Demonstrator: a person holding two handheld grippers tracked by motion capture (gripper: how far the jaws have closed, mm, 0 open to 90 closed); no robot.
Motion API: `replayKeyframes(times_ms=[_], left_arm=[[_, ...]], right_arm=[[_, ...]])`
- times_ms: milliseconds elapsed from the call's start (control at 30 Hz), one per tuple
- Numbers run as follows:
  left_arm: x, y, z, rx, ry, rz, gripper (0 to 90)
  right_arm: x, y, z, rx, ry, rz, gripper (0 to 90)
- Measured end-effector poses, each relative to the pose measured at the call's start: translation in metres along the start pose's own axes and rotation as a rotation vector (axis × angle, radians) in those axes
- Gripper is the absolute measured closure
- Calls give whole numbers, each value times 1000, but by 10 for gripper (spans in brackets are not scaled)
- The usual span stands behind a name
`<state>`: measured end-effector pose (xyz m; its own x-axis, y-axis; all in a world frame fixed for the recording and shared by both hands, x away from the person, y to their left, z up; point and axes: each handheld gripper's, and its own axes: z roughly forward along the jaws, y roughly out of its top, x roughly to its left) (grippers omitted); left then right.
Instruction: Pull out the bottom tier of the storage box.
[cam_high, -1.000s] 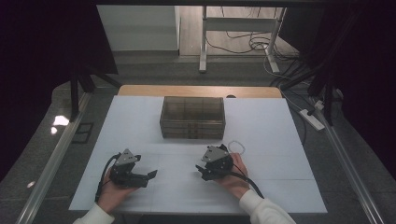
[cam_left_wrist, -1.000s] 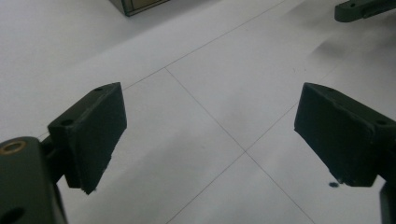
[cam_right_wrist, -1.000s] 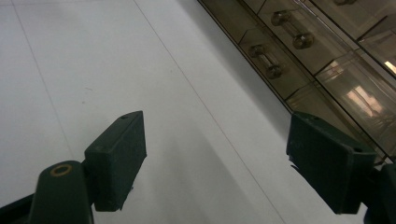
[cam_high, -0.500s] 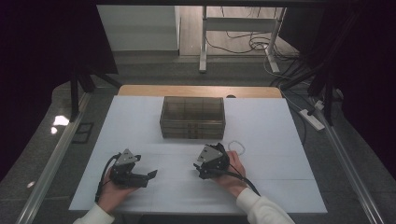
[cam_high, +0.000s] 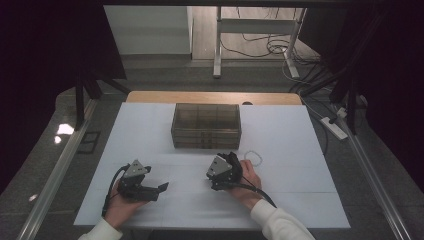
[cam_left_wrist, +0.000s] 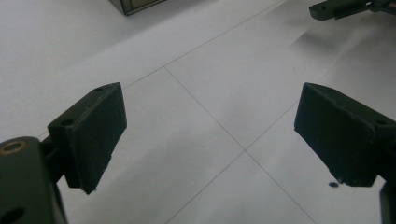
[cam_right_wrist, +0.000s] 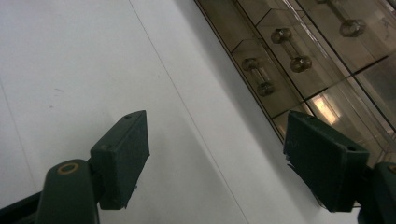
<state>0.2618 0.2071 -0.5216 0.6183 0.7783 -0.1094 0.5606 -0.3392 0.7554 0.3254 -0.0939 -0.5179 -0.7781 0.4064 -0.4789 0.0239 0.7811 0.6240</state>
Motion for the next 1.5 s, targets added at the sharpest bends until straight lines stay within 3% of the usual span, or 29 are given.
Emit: replayKeyframes(times_ms=[533, 1500], left_arm=[[0, 0, 0, 1, -1, 2, 100], [0, 0, 0, 0, 0, 2, 100]], right_arm=[[0, 5, 7, 17, -33, -37, 234], [5, 11, 22, 45, -131, -173, 302]])
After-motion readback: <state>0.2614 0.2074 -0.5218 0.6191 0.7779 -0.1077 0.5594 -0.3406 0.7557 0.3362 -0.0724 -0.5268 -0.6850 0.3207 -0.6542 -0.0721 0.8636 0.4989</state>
